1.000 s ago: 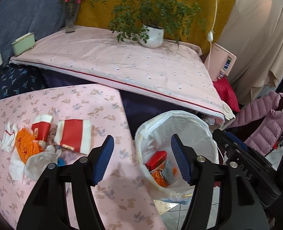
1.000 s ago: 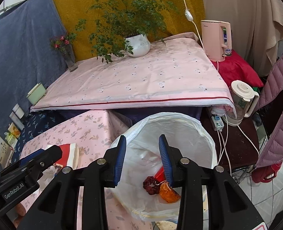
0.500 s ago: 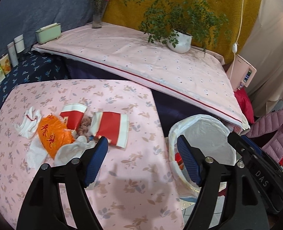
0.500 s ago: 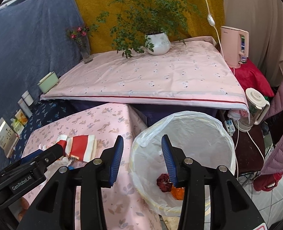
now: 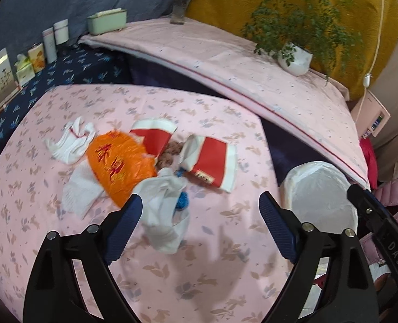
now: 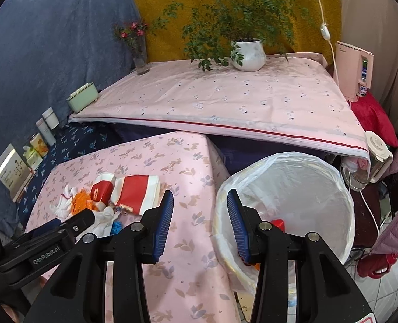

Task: Collect trash
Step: 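Grasp the white plastic bag with the left tool while the right tool reaches for the red-and-white cup, then grasp the red-and-white paper cup with the right tool and lift it toward the bin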

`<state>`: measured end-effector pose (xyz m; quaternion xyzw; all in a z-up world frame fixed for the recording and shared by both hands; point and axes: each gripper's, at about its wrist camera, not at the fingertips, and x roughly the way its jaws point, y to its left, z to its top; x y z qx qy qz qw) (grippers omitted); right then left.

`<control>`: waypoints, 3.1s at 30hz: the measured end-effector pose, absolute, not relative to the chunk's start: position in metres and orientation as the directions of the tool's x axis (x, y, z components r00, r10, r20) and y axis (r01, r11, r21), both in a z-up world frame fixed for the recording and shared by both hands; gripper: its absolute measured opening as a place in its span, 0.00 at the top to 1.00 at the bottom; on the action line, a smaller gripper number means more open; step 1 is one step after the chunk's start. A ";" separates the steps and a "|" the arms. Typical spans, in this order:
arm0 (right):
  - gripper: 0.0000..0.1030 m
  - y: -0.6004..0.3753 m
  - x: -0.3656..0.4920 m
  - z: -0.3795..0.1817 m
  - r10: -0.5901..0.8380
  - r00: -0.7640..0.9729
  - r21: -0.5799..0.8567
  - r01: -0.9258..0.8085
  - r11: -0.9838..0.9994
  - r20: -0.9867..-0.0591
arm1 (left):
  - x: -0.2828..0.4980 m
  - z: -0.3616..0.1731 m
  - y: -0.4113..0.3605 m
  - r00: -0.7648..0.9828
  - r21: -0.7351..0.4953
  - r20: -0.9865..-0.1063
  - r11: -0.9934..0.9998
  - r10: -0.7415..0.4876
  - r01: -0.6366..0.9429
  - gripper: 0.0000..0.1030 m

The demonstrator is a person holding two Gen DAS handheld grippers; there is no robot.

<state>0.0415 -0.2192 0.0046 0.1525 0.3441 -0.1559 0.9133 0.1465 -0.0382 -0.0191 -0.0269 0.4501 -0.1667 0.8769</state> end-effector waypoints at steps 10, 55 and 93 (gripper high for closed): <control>0.60 -0.189 0.060 -0.015 -0.127 0.693 0.160 0.334 0.929 -0.709 | 0.161 -0.068 -0.001 0.460 -0.213 -0.849 0.965 -0.260 0.151 0.18; 0.50 -0.186 0.162 -0.098 0.175 0.592 0.369 0.224 0.902 -0.787 | 0.213 0.003 0.019 0.559 -0.312 -0.726 0.916 -0.401 0.252 0.90; 0.96 -0.179 0.135 -0.057 0.199 0.650 0.382 0.151 0.912 -0.733 | 0.189 -0.001 -0.023 0.527 -0.274 -0.739 0.902 -0.420 0.335 0.90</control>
